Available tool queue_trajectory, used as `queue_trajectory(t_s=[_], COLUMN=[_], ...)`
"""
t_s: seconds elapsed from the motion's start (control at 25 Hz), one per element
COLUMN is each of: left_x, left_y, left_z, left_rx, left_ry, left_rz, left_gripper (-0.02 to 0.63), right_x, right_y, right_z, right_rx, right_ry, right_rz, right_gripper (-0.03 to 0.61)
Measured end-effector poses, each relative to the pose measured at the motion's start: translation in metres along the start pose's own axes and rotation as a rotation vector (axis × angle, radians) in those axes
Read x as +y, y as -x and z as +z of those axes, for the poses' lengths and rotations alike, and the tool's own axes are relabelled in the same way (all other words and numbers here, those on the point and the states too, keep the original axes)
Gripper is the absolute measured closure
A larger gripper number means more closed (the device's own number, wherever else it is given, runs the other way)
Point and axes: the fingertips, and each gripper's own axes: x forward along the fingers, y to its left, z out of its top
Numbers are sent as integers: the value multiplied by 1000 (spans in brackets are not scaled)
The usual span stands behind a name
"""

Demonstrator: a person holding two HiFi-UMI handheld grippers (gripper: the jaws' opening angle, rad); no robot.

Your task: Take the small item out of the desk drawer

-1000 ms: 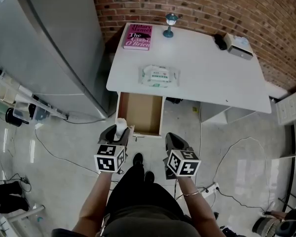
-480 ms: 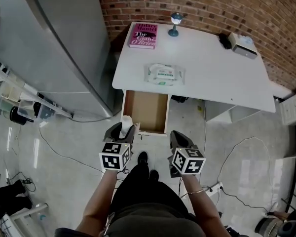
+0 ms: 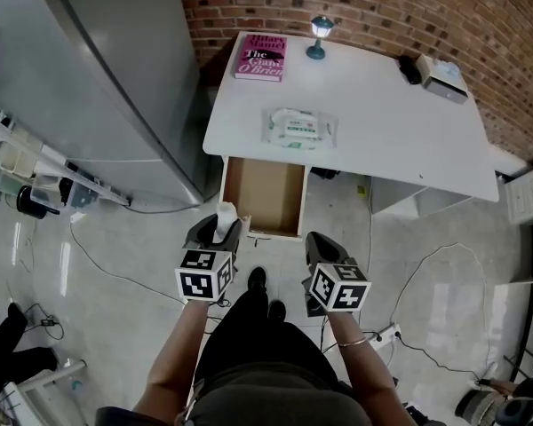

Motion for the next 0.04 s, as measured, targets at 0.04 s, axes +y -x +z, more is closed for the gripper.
queue_trajectory(t_s=[0.04], left_x=[2], left_y=[-2], left_z=[1], left_rx=[0], left_ry=[1], left_rz=[1], left_gripper=[431], right_x=[0], right_y=[-2], right_z=[0], right_rx=[-1], right_ry=[1], right_rz=[3], right_gripper=[578])
